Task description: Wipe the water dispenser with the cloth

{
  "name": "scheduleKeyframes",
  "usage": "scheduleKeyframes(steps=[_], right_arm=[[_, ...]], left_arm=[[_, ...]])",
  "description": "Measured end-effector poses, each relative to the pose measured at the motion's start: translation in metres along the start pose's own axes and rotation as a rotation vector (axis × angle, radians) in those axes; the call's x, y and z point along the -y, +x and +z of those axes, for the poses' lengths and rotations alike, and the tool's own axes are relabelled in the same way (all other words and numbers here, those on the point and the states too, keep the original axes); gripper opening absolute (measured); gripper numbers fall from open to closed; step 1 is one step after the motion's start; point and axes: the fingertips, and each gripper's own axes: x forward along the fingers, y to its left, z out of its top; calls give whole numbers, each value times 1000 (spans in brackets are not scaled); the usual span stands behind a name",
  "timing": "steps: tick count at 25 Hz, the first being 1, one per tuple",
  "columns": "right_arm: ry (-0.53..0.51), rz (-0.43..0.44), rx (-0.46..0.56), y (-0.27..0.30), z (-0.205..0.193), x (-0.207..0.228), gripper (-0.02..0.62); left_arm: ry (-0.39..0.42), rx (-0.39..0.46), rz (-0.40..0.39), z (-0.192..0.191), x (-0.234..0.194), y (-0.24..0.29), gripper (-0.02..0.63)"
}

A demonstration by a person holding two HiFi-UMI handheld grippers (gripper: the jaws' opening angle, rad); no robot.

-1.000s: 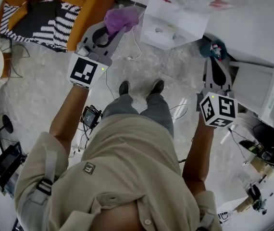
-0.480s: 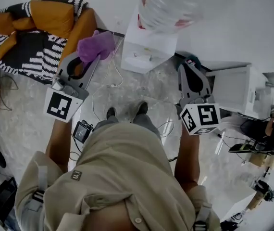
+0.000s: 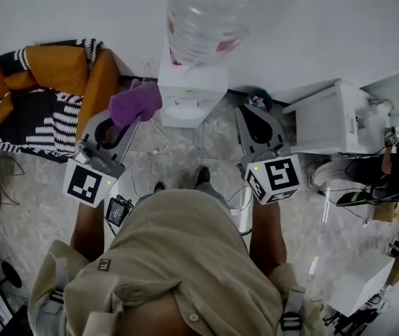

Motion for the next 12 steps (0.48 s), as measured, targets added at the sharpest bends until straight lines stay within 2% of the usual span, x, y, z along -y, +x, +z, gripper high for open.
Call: scheduleKeyframes(steps=[12], right_arm=[[23,-26,-6,-17,-4,-4,21]], left_arm=[[-21,-1,-42,2,15,-9,60]])
